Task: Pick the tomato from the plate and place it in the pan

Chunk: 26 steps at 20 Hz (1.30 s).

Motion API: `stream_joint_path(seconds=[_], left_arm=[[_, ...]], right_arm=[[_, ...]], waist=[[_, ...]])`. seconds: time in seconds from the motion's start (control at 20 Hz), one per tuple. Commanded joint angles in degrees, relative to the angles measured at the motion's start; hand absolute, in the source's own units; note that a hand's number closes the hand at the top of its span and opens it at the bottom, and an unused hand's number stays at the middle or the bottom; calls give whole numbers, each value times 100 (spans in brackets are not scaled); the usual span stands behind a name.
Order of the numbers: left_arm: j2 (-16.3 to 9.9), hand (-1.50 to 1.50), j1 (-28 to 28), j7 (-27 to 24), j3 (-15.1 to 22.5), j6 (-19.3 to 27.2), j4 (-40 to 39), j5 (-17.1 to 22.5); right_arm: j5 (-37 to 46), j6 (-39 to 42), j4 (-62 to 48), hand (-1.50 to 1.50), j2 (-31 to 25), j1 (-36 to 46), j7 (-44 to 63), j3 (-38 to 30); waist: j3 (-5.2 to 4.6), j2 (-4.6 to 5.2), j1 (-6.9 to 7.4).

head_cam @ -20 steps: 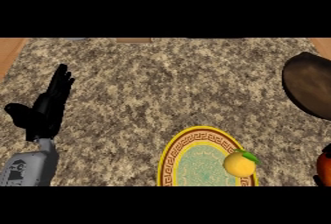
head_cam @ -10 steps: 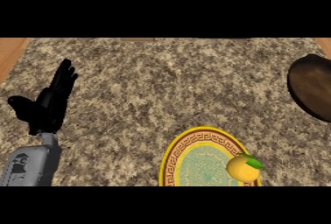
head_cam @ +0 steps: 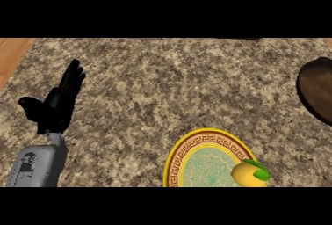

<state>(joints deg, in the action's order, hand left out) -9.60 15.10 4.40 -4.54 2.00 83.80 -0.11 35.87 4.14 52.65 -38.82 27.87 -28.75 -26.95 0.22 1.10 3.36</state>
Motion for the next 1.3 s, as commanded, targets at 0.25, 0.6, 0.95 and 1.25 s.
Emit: stream_joint_path(seconds=[0.25, 0.6, 0.95, 1.25], left_arm=[[181, 0, 261, 173, 172, 152, 88, -116], [46, 0, 330, 86, 63, 0, -76, -32], [-23, 0, 399, 179, -64, -49, -91, 83], [-41, 0, 214, 31, -64, -47, -101, 28]], right_arm=[[431, -934, -2463, 150, -232, 1105, -819, -47], [357, 556, -3587, -150, -215, 1216, -746, 56], [237, 473, -3981, -150, -203, 1367, -1391, -141], [-647, 1283, -4240, -150, -654, 1585, -1810, -1007]], waist=[[24, 79, 198], [32, 141, 249], [36, 109, 151], [29, 64, 17]])
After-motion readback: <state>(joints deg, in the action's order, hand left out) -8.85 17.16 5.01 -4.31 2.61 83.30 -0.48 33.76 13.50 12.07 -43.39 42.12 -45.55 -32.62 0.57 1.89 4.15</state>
